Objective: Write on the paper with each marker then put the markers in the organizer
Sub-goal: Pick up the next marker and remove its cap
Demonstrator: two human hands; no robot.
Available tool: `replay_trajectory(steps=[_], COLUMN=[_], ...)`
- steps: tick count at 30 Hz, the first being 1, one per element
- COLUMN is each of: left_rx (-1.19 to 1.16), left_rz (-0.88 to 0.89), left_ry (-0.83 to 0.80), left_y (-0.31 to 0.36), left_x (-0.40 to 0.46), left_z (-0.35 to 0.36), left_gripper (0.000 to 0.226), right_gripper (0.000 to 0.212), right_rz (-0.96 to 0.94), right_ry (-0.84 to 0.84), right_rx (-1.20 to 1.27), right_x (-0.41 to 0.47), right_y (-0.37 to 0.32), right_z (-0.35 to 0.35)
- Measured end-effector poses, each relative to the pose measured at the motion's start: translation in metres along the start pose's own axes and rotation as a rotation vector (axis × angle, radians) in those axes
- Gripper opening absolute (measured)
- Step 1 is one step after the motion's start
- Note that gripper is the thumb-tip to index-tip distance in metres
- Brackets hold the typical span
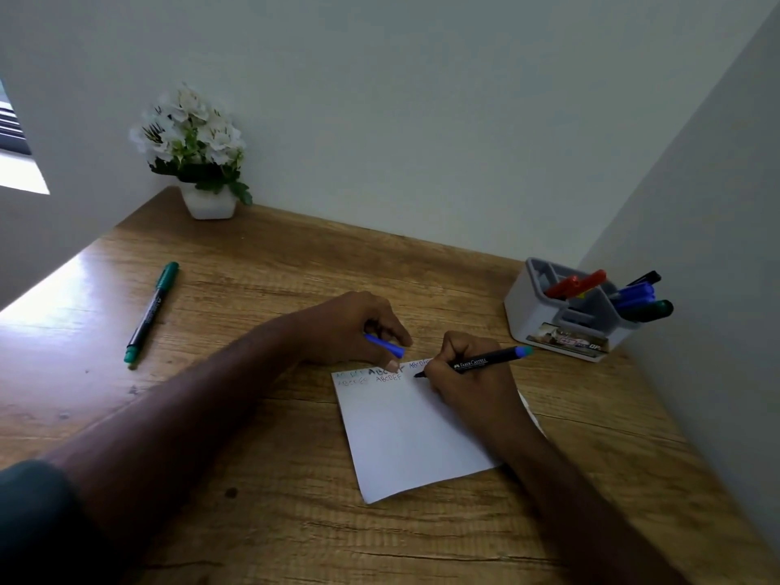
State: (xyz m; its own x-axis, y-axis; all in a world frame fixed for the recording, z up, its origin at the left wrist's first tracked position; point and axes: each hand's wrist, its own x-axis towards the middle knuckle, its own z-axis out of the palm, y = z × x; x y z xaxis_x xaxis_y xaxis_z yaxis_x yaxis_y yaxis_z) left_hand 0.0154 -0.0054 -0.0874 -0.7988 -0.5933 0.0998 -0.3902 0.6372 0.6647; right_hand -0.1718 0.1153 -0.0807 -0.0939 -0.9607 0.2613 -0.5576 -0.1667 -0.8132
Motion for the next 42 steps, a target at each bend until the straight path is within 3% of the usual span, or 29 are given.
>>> replay_trajectory(steps=[27,42], left_rx=[-0.002,-0.003], left_rz=[-0.013,-0.006], left_ry=[-0.003,0.007], left_y=[0.0057,0.0036], left_x=[-0.0015,-0.0021], left_z=[-0.0006,0.0006], left_gripper=[0.037,0.038], right_gripper=[0.032,0.041], right_rz=[-0.025,-0.03], right_ry=[0.036,0.051], right_rx=[0.0,0.012], right_x=[0.0017,0.0025], right_y=[0.0012,0.0037], right_z=[0.0013,0.0008])
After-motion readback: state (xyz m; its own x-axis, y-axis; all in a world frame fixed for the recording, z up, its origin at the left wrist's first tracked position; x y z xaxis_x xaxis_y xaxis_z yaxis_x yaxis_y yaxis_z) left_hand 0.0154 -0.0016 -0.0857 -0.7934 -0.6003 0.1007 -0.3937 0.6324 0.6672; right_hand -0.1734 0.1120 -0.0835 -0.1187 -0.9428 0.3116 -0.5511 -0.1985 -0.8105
